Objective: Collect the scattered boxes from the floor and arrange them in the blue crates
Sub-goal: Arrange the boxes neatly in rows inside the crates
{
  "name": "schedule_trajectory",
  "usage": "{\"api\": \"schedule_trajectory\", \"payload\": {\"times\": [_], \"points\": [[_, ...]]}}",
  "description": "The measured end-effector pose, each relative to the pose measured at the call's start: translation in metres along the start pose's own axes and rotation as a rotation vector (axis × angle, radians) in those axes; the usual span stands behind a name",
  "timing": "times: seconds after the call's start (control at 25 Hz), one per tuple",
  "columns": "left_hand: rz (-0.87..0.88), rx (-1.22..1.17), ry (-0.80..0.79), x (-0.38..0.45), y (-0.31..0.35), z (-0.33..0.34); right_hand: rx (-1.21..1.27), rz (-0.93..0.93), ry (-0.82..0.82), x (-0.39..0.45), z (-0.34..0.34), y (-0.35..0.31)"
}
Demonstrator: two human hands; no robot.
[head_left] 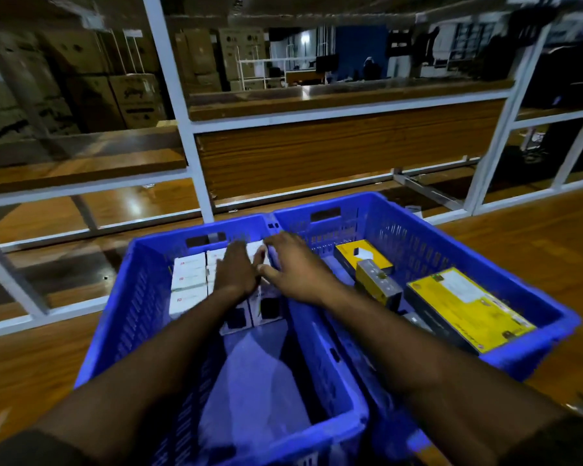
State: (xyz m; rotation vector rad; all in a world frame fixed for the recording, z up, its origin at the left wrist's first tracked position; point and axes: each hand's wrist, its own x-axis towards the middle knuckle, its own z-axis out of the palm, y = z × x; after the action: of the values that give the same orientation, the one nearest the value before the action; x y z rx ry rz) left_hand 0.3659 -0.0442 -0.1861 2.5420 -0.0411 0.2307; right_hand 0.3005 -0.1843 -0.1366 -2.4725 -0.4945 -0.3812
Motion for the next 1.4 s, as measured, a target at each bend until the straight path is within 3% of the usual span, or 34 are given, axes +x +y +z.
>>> {"api": "schedule_trajectory", "payload": {"times": [0.16, 0.28, 0.4, 0.52, 0.64, 0.72, 0.84, 1.04, 1.16, 1.24, 1.4], "points": [[0.244, -0.184, -0.027, -0.025, 0.072, 0.014, 0.06, 0.209, 0.107, -0.005, -0.04, 0.041], [0.335, -0.156, -0.083, -0.039, 0.113, 0.036, 0.028, 0.446, 0.137, -0.007, -0.065, 0.087], [0.416, 0.01, -0.238, -0.046, 0.132, 0.056, -0.237, 0.628, -0.107, -0.011, -0.08, 0.119], [0.401, 0.191, -0.239, -0.042, 0.131, 0.065, -0.388, 0.653, -0.375, -0.017, -0.069, 0.141], [0.378, 0.147, -0.202, -0.04, 0.129, 0.066, -0.377, 0.679, -0.439, -0.023, -0.059, 0.148], [0.345, 0.056, -0.159, -0.038, 0.129, 0.065, -0.326, 0.69, -0.385, -0.019, -0.065, 0.15], [0.234, -0.166, -0.089, -0.034, 0.129, 0.065, -0.055, 0.825, -0.157, -0.008, -0.088, 0.154], [0.094, -0.461, -0.015, -0.03, 0.13, 0.066, 0.676, 0.925, 0.23, -0.013, -0.122, 0.152], [0.058, -0.527, -0.042, -0.03, 0.134, 0.061, 0.956, 0.948, 0.189, -0.016, -0.123, 0.155], [-0.058, -0.649, -0.084, -0.027, 0.14, 0.059, 1.131, 0.894, 0.102, -0.012, -0.123, 0.165], [-0.304, -1.18, -0.229, -0.024, 0.156, 0.06, 1.265, 0.814, -0.128, -0.003, -0.125, 0.182]]}}
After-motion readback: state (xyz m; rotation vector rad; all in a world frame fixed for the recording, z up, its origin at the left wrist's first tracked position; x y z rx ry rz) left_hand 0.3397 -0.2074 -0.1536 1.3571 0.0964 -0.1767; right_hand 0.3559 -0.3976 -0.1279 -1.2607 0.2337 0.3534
